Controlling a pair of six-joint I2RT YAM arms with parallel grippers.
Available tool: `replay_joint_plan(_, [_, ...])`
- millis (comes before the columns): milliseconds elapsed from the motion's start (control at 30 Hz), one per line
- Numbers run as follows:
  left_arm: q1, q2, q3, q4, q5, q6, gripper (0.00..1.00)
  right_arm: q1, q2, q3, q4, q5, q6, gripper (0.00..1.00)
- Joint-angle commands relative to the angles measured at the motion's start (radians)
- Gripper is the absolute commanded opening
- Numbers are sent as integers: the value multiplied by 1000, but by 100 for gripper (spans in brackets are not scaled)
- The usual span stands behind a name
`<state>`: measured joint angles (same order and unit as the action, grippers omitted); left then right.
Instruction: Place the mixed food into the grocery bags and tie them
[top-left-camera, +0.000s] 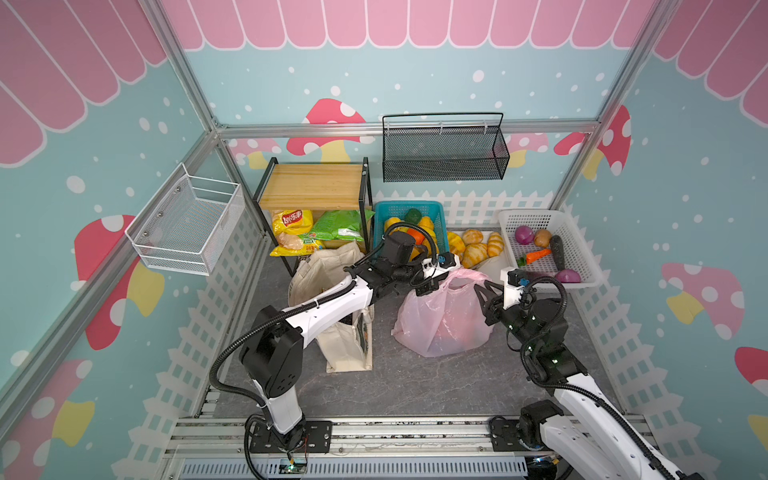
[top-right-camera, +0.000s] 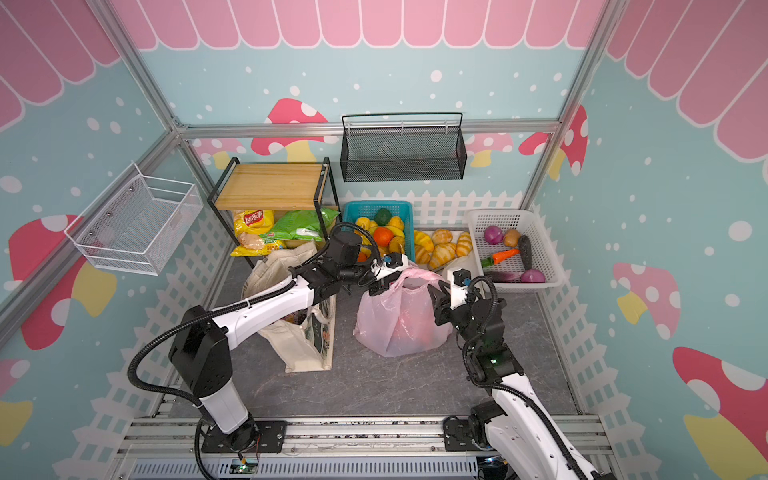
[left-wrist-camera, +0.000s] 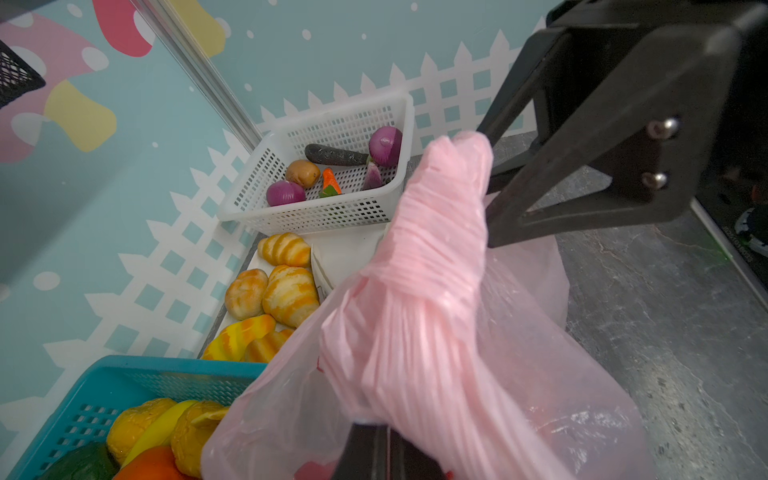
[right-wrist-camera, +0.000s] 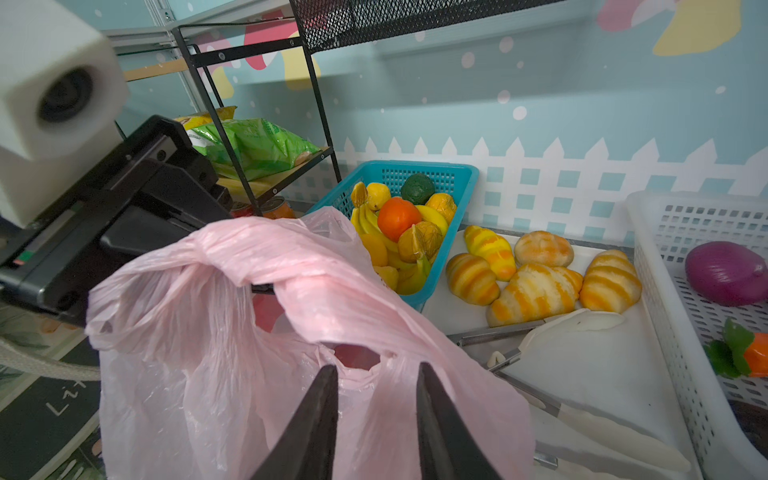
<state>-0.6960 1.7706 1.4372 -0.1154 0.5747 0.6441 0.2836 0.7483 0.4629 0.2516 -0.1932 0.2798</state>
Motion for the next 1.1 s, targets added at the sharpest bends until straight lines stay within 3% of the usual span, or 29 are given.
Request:
replay_joint_plan(0, [-5, -27, -5, -10, 2, 28, 0, 2, -10, -13, 72, 0, -38, 35])
replay_joint_plan(433, [-5, -26, -3, -12, 8, 32, 0, 1, 87, 39, 164, -6, -94, 29])
replay_joint_plan(833, [-6, -27, -3, -12, 14, 34, 0, 2, 145, 69, 211, 33, -64, 25])
replay_joint_plan(1067, [-5, -29, -3, -13, 13, 35, 0, 2, 146, 79, 214, 40, -63, 13])
